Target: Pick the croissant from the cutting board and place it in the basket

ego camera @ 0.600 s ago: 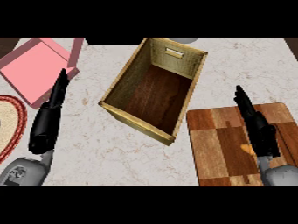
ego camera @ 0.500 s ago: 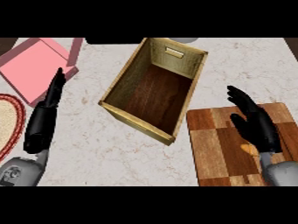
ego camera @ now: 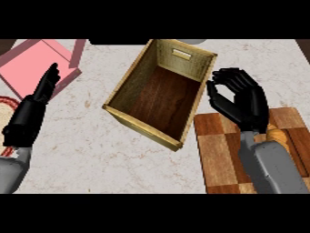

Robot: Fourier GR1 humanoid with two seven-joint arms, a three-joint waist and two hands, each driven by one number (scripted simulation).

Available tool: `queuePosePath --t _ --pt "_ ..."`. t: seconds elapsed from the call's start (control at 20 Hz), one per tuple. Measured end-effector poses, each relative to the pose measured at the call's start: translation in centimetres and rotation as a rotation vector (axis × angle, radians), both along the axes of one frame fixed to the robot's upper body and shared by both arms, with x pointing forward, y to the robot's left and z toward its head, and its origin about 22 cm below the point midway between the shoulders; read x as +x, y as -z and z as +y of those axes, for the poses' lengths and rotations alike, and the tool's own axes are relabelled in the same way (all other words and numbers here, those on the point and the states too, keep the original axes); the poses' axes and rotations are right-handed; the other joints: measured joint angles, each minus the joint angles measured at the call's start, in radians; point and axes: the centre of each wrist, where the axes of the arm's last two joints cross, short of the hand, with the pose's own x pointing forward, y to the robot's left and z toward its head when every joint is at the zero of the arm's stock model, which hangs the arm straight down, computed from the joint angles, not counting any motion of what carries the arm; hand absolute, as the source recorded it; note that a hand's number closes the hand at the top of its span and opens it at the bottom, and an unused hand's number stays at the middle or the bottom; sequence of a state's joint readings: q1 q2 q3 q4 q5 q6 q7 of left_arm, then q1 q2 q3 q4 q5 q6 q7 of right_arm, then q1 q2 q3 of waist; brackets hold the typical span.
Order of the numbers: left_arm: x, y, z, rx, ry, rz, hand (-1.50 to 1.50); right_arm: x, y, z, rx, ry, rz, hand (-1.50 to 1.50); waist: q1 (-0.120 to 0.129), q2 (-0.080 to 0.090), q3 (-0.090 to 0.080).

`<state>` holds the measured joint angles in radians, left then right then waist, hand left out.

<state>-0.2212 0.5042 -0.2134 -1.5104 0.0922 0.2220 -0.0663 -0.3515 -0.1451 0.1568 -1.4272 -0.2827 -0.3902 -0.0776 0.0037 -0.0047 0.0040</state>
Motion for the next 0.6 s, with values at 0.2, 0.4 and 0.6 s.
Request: queuePosePath --t 0.2,0.4,0.6 --pt "0.0 -0.6 0.5 0.003 0.009 0.022 0.00 1.1 -1.2 2.1 -0.144 0.133 -0.004 -1.50 0.002 0.000 -0.004" --pt "-0.1 -0.6 1.1 0.007 -0.001 0.038 0.00 2.4 -2.3 -0.9 -0.411 0.262 0.057 -1.50 -0.010 -0.007 -0.011" --pt "-0.2 -0.7 1.6 0.008 -0.009 0.046 0.00 3.7 -4.2 -5.3 -0.703 0.293 0.208 -1.50 -0.020 -0.013 -0.016"
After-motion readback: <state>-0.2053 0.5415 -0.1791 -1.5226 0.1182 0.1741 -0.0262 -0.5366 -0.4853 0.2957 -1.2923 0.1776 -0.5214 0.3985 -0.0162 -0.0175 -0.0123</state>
